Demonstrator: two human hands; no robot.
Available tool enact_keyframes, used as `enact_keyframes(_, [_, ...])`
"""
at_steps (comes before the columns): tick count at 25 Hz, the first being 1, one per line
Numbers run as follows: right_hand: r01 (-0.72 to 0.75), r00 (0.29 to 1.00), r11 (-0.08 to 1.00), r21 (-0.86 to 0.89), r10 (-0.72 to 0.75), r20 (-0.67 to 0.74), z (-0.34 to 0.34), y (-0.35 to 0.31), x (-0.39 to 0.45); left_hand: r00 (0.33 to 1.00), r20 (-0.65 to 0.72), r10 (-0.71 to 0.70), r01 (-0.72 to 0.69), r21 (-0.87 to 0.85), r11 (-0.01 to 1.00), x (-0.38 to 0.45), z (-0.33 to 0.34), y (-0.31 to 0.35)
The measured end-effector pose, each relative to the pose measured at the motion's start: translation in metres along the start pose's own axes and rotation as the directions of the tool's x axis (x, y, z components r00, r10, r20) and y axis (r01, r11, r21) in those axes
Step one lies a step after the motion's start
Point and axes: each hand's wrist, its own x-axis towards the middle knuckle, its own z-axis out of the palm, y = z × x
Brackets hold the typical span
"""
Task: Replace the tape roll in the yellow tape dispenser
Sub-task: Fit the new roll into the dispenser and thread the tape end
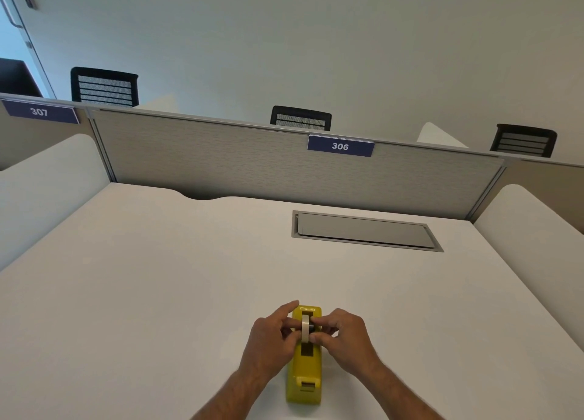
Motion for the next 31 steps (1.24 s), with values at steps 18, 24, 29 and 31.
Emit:
enact_keyframes(18, [0.202, 0.975, 0.969, -0.142, -0.186, 0.118, -0.006, -0.002, -0.004, 0.994, 0.032, 0.103, -0.1, -0.071, 0.992, -0.005, 0.002, -0.008])
enact_keyframes(24, [0.232, 0.972, 0.947, -0.224, -0.217, 0.089, -0.006, -0.005, -0.007, 0.995, 0.069, 0.065, -0.06, -0.074, 0.995, -0.003, 0.001, -0.012])
enact_keyframes(29, [0.247, 0.967, 0.947, -0.207, -0.229, 0.108, -0.008, -0.003, -0.007, 0.992, 0.112, 0.051, -0.04, -0.102, 0.994, -0.004, 0.0, -0.017])
enact_keyframes(31, [0.252, 0.966, 0.945, -0.211, -0.232, 0.113, -0.008, -0.003, -0.006, 0.992, 0.119, 0.043, -0.03, -0.107, 0.994, -0.003, 0.0, -0.018])
